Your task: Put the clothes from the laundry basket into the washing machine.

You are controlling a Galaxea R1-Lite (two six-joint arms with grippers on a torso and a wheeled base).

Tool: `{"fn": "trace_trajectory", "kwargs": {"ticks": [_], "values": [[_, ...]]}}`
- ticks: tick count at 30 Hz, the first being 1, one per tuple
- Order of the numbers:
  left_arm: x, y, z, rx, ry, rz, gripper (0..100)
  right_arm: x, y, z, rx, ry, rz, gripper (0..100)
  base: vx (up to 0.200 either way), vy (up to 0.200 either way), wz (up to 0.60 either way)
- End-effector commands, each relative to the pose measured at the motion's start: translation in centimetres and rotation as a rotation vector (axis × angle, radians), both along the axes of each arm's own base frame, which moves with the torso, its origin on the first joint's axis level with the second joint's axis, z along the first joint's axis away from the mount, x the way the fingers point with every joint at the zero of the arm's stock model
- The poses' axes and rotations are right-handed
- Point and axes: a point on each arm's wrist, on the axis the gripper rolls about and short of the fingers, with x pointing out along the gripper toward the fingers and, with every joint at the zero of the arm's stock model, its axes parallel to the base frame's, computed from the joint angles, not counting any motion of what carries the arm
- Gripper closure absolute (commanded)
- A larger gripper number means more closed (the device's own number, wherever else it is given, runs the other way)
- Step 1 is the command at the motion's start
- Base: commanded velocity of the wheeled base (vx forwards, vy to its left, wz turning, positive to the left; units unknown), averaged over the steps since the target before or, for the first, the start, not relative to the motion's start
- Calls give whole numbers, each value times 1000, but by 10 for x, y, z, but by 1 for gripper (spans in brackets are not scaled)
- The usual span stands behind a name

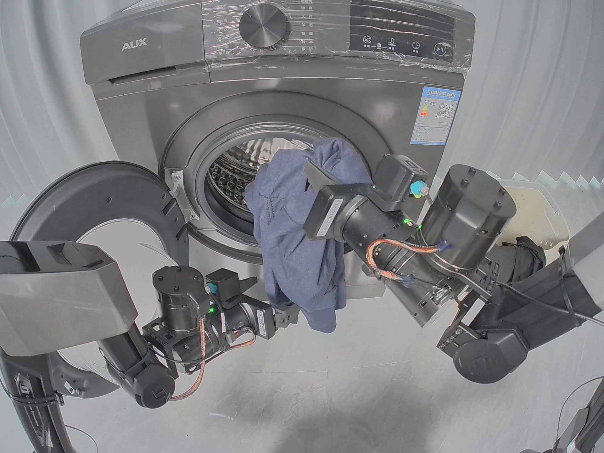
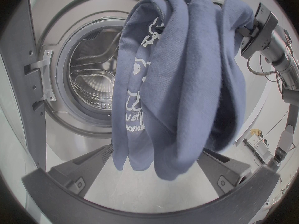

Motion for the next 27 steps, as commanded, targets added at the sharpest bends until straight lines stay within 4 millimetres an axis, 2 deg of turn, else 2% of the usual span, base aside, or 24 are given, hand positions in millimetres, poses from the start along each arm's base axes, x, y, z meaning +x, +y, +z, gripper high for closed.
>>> {"fn": "trace_trajectory", "kwargs": {"ticks": [1, 10, 11, 20, 27], "values": [[4, -2, 1, -14, -22, 2, 0, -1, 0, -1, -1, 1, 3, 100, 0, 0, 0], [10, -5, -3, -48, -82, 22, 0, 0, 2, -3, -4, 4, 4, 100, 0, 0, 0], [10, -5, -3, -48, -82, 22, 100, 0, 2, -3, -4, 4, 4, 100, 0, 0, 0], [4, -9, 5, -61, -95, 1, 100, 1, 2, -5, -8, 7, 3, 100, 0, 0, 0], [-23, -6, 21, -67, -101, -42, 100, 3, 4, -11, -12, 8, 1, 100, 0, 0, 0]]}}
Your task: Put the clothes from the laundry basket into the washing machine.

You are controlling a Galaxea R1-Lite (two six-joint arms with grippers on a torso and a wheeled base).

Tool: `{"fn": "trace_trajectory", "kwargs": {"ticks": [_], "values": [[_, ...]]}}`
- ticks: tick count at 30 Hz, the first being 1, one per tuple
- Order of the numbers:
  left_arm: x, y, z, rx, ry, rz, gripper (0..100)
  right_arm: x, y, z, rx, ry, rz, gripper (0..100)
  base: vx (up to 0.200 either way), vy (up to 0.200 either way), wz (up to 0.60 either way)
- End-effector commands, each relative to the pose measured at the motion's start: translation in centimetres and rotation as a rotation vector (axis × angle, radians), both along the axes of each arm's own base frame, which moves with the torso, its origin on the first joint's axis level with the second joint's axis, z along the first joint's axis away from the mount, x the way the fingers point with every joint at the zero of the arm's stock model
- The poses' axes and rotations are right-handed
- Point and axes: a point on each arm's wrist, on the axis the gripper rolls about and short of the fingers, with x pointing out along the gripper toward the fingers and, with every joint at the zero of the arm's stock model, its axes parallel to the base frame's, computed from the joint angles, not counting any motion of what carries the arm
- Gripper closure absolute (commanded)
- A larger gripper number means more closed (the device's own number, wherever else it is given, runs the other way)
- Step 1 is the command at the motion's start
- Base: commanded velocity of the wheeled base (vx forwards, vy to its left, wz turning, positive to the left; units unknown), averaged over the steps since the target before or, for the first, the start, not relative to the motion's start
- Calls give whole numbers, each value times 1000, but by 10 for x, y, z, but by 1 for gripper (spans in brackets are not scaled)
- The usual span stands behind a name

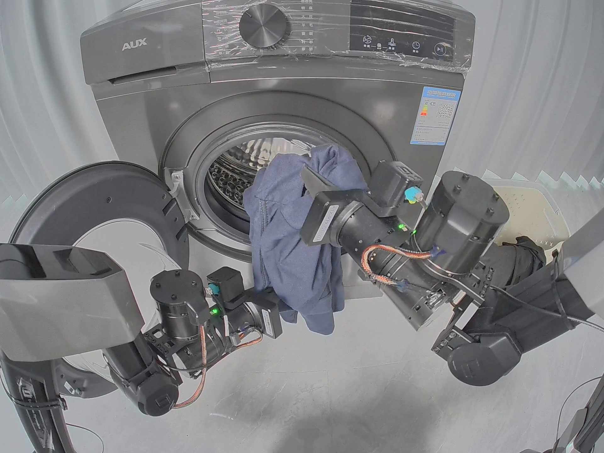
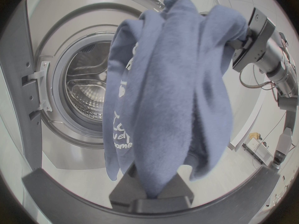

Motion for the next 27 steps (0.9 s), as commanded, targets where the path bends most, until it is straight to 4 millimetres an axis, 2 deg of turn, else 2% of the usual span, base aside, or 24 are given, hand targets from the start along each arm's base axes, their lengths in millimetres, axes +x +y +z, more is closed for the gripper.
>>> {"fn": "trace_trajectory", "kwargs": {"ticks": [1, 6, 7, 12, 16, 18, 24, 27], "values": [[-19, 4, 16, -11, -20, -26, 100, 1, 1, -6, -8, 6, 1, 100, 0, 0, 0], [-32, 4, 19, -5, -11, -49, 100, -1, -1, -15, -34, 26, 0, 100, 0, 0, 0], [-34, 6, 20, -5, -11, -49, 100, -1, -2, -17, -39, 31, 4, 0, 0, 0, 0], [-43, 13, 33, -22, -34, -46, 100, -5, -14, -28, -82, 62, -2, 0, 0, 0, 0], [-52, 21, 50, -67, -64, -38, 100, -18, -32, -38, -149, 104, 12, 0, 0, 0, 0], [-57, 26, 64, -107, -96, -32, 100, -26, -48, -45, -190, 134, 27, 0, 0, 0, 0], [-64, 40, 93, -203, -165, -10, 100, -35, -77, -67, -303, 210, 7, 0, 0, 0, 0], [-65, 40, 95, -208, -171, -9, 100, -37, -81, -73, -319, 227, 20, 0, 0, 0, 0]]}}
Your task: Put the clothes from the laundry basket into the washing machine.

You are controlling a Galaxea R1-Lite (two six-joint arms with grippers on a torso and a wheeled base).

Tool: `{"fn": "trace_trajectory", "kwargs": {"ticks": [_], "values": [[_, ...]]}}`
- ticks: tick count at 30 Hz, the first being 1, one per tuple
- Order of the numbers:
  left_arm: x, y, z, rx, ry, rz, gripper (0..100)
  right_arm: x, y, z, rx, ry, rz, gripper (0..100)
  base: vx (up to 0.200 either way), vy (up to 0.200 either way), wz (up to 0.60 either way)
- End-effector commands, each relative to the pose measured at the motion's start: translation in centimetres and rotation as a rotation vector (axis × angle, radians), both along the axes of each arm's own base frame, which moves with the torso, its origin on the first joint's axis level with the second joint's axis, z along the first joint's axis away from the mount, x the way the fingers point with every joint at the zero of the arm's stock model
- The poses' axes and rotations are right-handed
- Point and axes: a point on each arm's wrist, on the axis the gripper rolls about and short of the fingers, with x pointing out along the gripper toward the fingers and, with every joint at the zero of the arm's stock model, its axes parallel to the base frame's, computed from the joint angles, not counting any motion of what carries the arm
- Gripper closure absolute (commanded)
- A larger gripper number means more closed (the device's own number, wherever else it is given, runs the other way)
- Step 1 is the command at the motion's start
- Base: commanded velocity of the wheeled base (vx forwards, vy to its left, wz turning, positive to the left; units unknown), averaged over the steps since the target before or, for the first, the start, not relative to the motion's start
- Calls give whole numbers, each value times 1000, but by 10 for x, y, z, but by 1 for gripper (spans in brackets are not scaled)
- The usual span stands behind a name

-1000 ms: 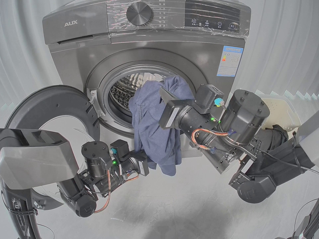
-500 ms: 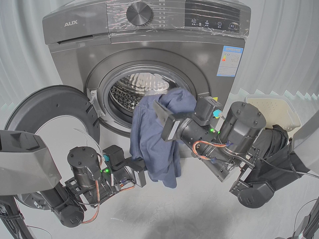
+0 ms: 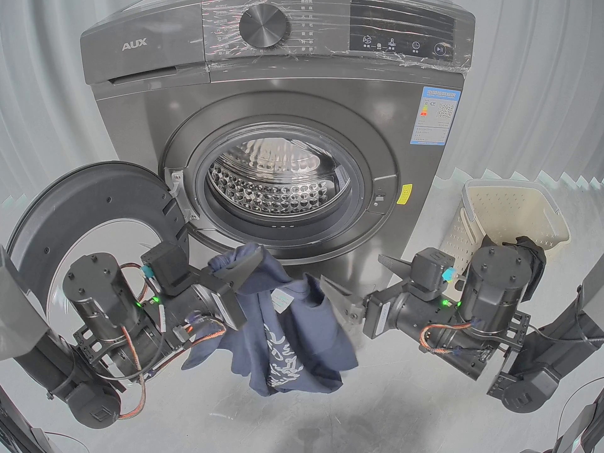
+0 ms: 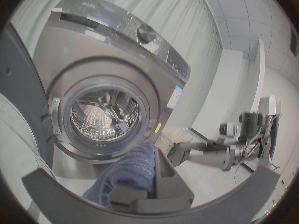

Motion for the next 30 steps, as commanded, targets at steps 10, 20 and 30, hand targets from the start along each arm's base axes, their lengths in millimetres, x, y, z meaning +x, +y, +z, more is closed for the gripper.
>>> {"fn": "trace_trajectory", "kwargs": {"ticks": [10, 20, 30], "values": [[-11, 7, 25, -57, -75, 1, 100, -4, -21, -20, -76, 67, -14, 0, 0, 0, 0], [-11, 8, 28, -64, -85, 2, 100, -4, -16, -31, -100, 89, 0, 0, 0, 0, 0], [-11, 9, 28, -63, -85, 6, 100, -13, -21, -52, -162, 161, 63, 0, 0, 0, 0]]}}
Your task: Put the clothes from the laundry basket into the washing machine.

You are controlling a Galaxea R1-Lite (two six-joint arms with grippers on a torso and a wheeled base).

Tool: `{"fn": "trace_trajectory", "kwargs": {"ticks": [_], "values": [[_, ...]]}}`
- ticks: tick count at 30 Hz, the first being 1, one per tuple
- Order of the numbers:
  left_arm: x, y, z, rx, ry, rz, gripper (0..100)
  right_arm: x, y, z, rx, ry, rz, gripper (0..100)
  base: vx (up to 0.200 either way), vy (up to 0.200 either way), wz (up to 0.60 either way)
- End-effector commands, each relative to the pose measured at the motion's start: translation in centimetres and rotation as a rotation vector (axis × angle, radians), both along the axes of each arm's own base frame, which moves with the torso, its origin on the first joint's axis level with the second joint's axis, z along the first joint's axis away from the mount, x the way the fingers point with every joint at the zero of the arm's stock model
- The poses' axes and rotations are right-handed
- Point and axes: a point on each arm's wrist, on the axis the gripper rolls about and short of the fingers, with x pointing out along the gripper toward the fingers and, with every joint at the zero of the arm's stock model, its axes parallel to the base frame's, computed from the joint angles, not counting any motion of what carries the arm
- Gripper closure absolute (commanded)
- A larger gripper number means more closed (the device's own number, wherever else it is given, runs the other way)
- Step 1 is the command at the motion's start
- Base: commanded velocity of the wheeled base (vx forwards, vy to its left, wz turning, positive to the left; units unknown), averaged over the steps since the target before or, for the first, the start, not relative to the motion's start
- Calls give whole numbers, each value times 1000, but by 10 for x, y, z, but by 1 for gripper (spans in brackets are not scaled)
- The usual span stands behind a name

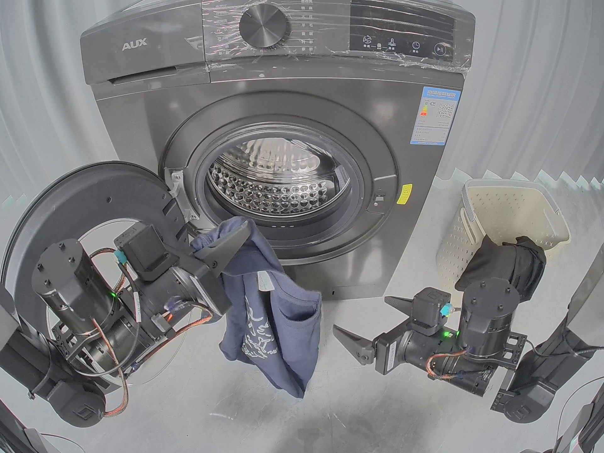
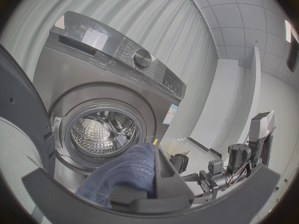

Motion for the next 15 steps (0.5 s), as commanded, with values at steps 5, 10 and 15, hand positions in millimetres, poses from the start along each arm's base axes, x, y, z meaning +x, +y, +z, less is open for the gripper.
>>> {"fn": "trace_trajectory", "kwargs": {"ticks": [5, 10, 15], "values": [[0, 1, 1, -2, -2, 2, 100, -7, -1, -21, -45, 67, 70, 0, 0, 0, 0], [0, 0, 1, -2, -2, 0, 100, -2, 6, -29, -23, 54, 105, 0, 0, 0, 0], [0, 1, 0, -2, -2, 3, 100, 3, 12, -44, -28, 77, 147, 0, 0, 0, 0]]}}
